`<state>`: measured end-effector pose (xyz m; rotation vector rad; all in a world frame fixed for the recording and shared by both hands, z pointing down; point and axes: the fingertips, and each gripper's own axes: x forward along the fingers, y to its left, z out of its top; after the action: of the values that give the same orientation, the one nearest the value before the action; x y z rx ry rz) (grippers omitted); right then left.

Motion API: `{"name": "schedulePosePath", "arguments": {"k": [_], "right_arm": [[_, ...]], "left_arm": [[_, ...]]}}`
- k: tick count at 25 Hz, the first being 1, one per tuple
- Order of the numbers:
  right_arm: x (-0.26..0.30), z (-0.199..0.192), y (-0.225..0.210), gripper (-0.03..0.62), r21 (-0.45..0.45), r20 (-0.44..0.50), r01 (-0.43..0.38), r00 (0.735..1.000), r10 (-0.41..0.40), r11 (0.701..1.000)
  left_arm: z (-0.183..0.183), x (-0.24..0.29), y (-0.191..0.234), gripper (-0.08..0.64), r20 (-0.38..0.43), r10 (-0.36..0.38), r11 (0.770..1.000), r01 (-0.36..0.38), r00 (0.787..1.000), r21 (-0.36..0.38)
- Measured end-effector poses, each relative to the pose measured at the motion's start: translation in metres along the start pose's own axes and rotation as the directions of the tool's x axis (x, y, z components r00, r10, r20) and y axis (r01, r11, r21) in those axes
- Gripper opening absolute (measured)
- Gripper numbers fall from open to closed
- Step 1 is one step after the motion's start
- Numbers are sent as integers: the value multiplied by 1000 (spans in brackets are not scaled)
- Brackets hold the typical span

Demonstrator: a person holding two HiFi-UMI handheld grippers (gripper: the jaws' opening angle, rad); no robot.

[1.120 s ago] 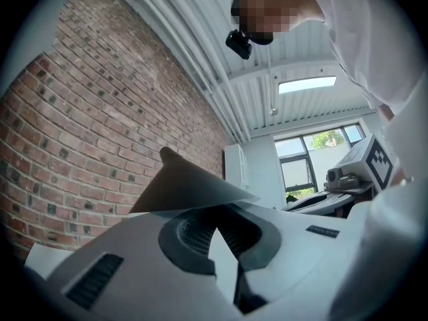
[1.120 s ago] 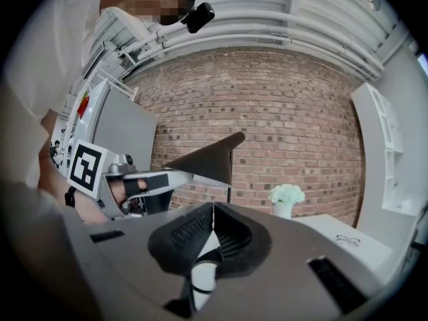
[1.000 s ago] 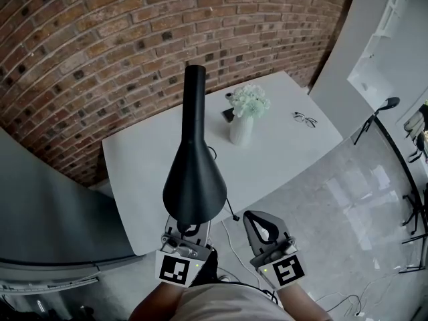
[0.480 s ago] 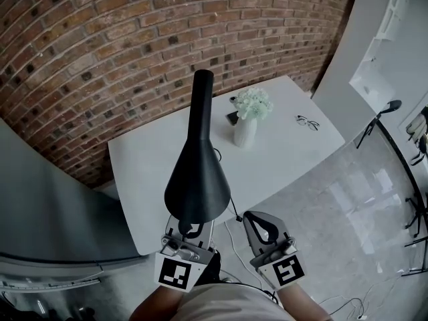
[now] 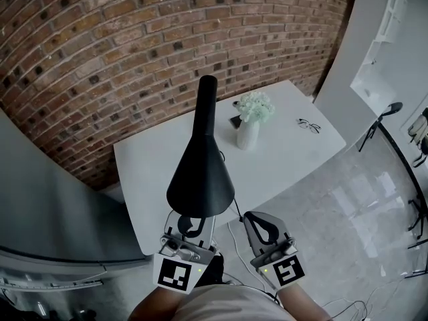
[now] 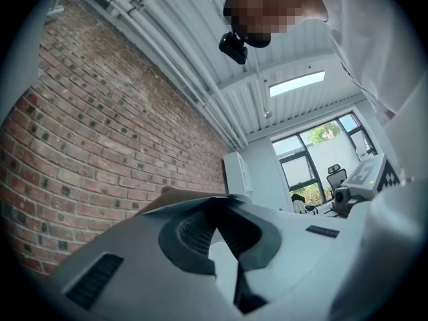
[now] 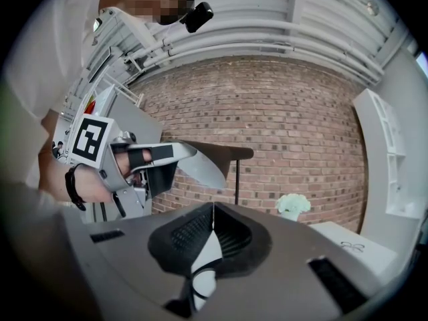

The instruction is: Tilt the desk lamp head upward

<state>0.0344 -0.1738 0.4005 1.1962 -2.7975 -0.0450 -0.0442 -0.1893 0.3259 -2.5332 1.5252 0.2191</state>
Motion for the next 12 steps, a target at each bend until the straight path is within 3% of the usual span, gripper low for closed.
{"name": "schedulePosePath", "arguments": {"k": [3, 12], "right_arm": [[-3, -2, 1, 18, -19, -23, 0, 1000, -1, 1000], [1, 17, 4, 17, -25, 35, -5, 999, 6, 1000]], "left_arm": [[6, -1, 0, 8, 11, 0, 1000, 0, 1000, 10], [26, 0, 4, 8, 52, -2, 999, 0, 999, 38]]}}
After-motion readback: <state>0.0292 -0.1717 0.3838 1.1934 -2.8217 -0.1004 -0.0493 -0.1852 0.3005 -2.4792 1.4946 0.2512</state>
